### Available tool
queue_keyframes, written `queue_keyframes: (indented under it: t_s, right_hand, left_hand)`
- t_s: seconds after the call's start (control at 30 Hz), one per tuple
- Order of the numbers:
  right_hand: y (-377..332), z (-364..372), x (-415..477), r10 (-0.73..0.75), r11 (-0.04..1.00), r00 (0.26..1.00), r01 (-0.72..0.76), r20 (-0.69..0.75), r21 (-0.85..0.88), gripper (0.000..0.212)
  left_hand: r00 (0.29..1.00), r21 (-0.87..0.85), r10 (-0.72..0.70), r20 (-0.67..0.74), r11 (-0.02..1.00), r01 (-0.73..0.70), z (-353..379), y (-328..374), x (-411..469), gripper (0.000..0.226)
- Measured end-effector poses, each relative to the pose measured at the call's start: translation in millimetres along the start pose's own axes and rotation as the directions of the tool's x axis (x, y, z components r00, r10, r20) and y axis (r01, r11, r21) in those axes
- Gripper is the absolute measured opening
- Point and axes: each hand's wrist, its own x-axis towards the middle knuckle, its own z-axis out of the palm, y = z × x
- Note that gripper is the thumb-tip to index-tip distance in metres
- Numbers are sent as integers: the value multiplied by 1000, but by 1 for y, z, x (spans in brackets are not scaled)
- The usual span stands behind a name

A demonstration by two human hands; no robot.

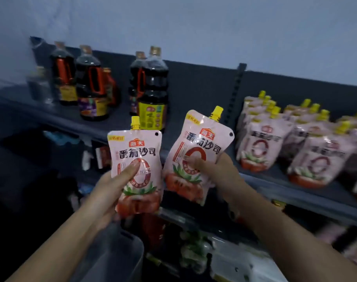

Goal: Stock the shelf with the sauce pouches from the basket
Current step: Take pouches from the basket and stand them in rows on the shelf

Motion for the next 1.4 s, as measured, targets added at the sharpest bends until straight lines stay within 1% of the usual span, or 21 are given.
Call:
queue_keyframes:
  t_s: [0.03,0.1,0.17,0.23,0.33,0.4,0.5,0.57,0.67,0.73,0.87,0.9,0.97,1.1,1.17,1.27,1.33,1.4]
  right_hand:
    - [-7,-15,-9,-3,999,1000,2,-31,-36,13]
    - [-20,-49,-31,-17,998,991,7,-135,-68,20]
    - [-31,-84,-59,-47,994,971,21,-233,-111,24]
    - [-41,-117,-88,-67,988,952,21,-298,-154,27]
    - [-51,-166,-135,-75,984,906,-1,-416,-179,25]
    - [-59,-198,-166,-90,982,876,-2,-474,-191,25]
    - [-70,-249,-212,-93,975,827,-37,-554,-219,23]
    - [-75,-284,-243,-86,975,796,-57,-599,-217,22]
    - [-81,-336,-288,-73,973,759,-89,-647,-214,21]
    - [-82,-370,-314,-63,973,715,-111,-696,-202,21]
    - [-81,-428,-351,-46,970,672,-146,-739,-194,25]
    - [-81,-442,-358,-48,970,662,-148,-748,-193,25]
    - [-83,-468,-368,-42,974,649,-143,-759,-176,25]
    - [-86,-511,-376,-30,976,646,-147,-763,-163,26]
    - [-86,-534,-374,-37,975,642,-146,-766,-170,26]
    - [-83,-567,-368,-38,972,632,-155,-774,-175,29]
    - [-80,-592,-361,-36,969,623,-169,-782,-179,32]
    - [-80,-616,-352,-32,967,626,-177,-779,-182,32]
  left_hand:
    - [1000,11,-2,27,1000,2,16,-1,2,47]
    - [995,50,-11,104,999,6,53,-2,4,49]
    - [978,61,-32,206,998,20,92,-6,3,43]
    - [956,74,-56,287,997,36,132,-12,0,40]
    - [904,87,-77,420,995,44,190,-28,-9,46]
    - [883,77,-81,462,996,51,228,-42,-16,45]
    - [852,50,-76,518,997,58,286,-65,-30,34]
    - [828,62,-98,552,995,76,323,-81,-40,28]
    - [813,85,-140,565,990,112,379,-106,-55,18]
    - [798,94,-151,583,988,119,417,-122,-65,15]
    - [749,110,-162,643,987,119,486,-147,-83,39]
    - [741,101,-152,655,988,113,503,-153,-88,41]
    - [725,101,-138,675,990,94,535,-163,-97,38]
    - [663,153,-177,727,984,96,585,-183,-107,38]
    - [668,175,-180,722,982,74,606,-192,-104,42]
    - [691,218,-199,695,974,61,635,-208,-92,53]
    - [709,223,-202,675,973,65,651,-217,-82,46]
    - [709,239,-219,671,968,73,666,-225,-74,43]
